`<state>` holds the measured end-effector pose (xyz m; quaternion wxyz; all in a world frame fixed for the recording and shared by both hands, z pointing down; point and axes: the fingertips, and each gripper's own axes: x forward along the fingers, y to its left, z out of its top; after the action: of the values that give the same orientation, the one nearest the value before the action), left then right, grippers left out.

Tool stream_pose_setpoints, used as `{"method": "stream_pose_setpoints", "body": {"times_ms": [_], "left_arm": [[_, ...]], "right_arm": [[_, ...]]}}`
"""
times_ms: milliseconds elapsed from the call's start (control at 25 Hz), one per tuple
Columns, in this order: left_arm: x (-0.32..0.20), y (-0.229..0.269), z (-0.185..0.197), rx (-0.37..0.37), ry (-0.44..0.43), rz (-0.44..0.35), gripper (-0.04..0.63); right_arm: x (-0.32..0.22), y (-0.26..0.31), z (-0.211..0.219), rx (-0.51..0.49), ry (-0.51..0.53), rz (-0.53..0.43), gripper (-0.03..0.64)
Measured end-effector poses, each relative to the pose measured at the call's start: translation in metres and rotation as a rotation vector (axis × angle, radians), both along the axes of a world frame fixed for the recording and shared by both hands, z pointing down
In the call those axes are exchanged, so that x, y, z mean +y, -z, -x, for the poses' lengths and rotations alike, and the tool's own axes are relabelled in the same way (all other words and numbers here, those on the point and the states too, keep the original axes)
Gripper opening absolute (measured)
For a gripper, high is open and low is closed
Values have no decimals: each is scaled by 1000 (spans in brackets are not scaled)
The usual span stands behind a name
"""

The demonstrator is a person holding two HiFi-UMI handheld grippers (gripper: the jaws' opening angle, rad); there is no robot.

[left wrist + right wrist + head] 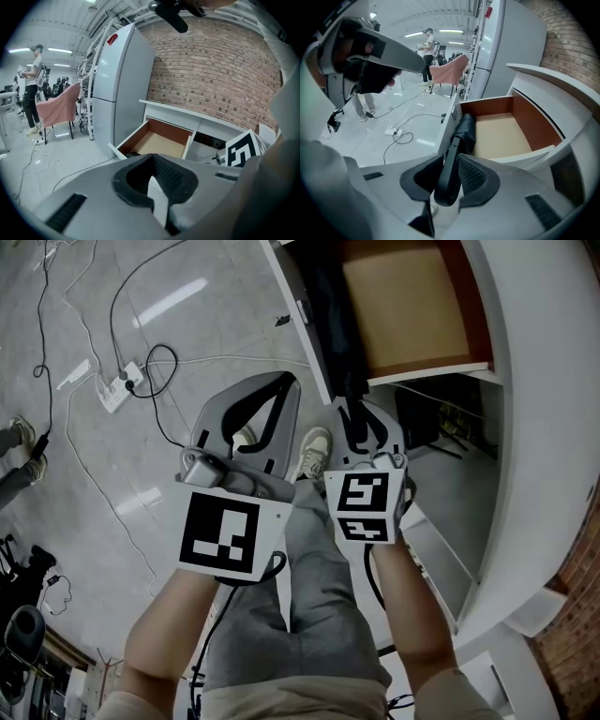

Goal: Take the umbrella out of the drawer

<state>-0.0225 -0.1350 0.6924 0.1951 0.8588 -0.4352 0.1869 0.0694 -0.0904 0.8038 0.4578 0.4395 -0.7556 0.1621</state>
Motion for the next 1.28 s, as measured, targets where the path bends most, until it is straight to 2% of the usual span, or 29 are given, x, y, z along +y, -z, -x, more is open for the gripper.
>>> {"method": "stream_pose_setpoints", "body": {"times_ms": [80, 200, 320, 440, 600, 880, 1080, 1280], "left_arm": [[4, -4, -3, 2, -1, 3, 8], [9, -11, -5, 13, 3, 17, 8], [11, -18, -6, 19, 13, 31, 8], [9, -25, -5, 22, 19, 38, 8], [4, -35, -7, 20, 12, 32, 8], [-6, -36, -13, 7, 0, 28, 8], [-9, -17, -13, 2, 4, 15, 8], [-16, 19, -13, 3, -5, -10, 8]], "right_arm": [[-3, -7, -4, 17, -42, -15, 97], [-12, -8, -6, -16, -78, -99, 74], [-21, -7, -3, -48, -46, -189, 46], [-27, -8, 1, -83, -11, -238, 43], [-35, -10, 3, -126, -14, -240, 37], [-54, 14, -18, -201, -115, -266, 18], [-58, 35, -26, -254, -165, -219, 18], [-58, 79, -25, -279, -178, -227, 18]]}}
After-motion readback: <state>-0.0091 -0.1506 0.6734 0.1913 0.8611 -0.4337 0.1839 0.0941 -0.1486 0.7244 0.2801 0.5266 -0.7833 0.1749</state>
